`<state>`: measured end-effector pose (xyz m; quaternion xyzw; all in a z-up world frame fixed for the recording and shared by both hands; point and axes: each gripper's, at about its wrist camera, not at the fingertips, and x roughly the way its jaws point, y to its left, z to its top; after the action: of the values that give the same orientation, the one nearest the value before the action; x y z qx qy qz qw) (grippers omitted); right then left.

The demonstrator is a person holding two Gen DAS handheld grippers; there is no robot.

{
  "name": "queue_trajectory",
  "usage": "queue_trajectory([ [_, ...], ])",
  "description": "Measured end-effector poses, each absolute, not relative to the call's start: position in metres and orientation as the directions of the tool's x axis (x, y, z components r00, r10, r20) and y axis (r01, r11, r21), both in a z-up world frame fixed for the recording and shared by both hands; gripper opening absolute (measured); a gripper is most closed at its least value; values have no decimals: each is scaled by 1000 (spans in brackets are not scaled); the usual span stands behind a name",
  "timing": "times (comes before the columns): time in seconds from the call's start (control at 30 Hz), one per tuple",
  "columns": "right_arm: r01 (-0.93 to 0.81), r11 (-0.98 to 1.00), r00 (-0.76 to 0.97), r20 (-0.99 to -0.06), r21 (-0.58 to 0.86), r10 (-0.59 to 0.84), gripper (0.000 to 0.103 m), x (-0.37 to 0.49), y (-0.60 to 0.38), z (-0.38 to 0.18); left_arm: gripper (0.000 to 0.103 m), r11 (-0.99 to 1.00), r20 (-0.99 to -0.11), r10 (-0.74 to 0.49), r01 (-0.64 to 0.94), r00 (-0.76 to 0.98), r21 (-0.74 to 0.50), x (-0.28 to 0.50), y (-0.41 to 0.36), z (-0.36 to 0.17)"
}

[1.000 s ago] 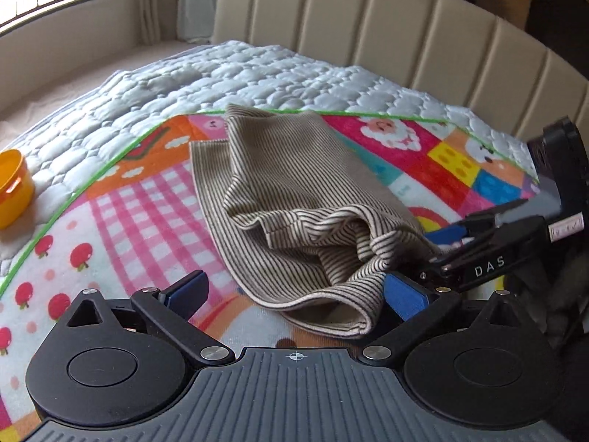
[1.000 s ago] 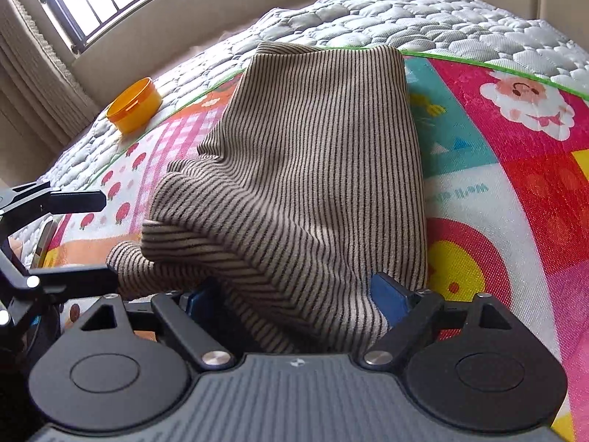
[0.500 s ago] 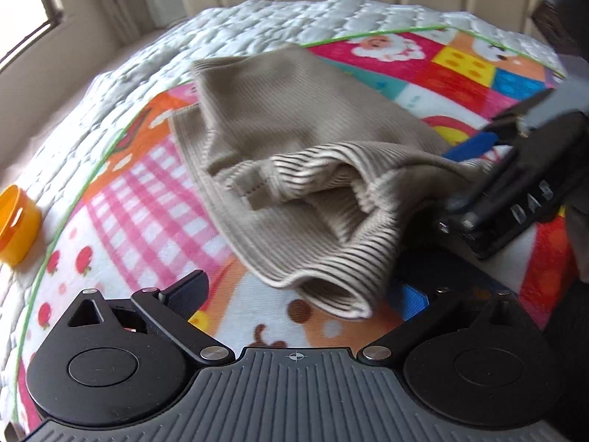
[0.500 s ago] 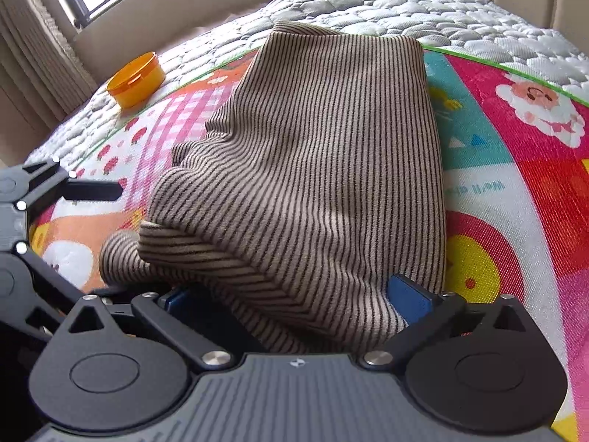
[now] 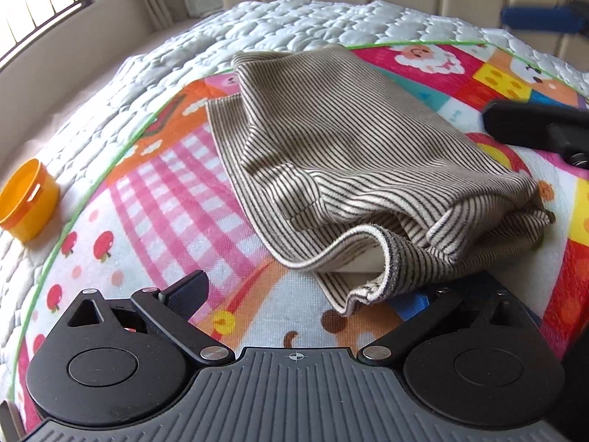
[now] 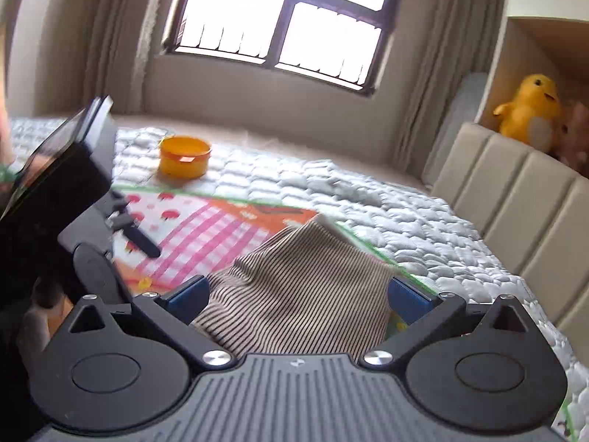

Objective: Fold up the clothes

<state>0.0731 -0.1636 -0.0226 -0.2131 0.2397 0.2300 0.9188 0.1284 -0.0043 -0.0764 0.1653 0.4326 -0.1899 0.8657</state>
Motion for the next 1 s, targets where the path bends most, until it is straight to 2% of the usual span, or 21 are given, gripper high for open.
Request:
queue_trajectory([
  [0.1, -595, 726, 709, -650, -345, 272, 103, 75, -153, -46, 103, 892, -812, -203, 445, 548, 78, 134, 1, -76],
  [0.23, -591, 717, 687, -696, -370, 208, 100, 77, -139, -82, 103, 913, -810, -227, 407, 540, 15, 141, 8, -75],
  [0.3, -571, 737, 670, -724, -361, 165, 78, 91, -134, -96, 103, 922, -809, -240, 387, 537, -16, 145, 11, -75],
  [0.37, -551, 770, 648, -746, -321, 153, 65, 107, -135, -102, 103, 929, -807, -252, 367, 533, -48, 148, 15, -75],
  [0.47, -495, 856, 592, -780, -150, 205, 56, 127, -153, -93, 103, 929, -784, -263, 368, 563, -47, 145, 16, -67],
  [0.57, -453, 892, 538, -798, -4, 270, 54, 139, -178, -85, 103, 899, -726, -321, 437, 608, -32, 133, 22, -46],
  [0.63, -431, 900, 507, -808, 65, 301, 54, 145, -193, -83, 103, 840, -678, -363, 539, 639, 58, 120, 23, -34],
  [0.8, -406, 894, 443, -814, 191, 375, 54, 164, -215, -81, 103, 652, -625, -310, 639, 717, 409, 98, -5, -53],
  [0.9, -459, 873, 429, -820, 163, 379, 54, 166, -217, -79, 103, 543, -619, -318, 674, 718, 502, 94, -26, -75],
  [1.0, -566, 821, 428, -826, 72, 367, 54, 160, -214, -79, 103, 435, -574, -308, 649, 759, 625, 100, -51, -97],
])
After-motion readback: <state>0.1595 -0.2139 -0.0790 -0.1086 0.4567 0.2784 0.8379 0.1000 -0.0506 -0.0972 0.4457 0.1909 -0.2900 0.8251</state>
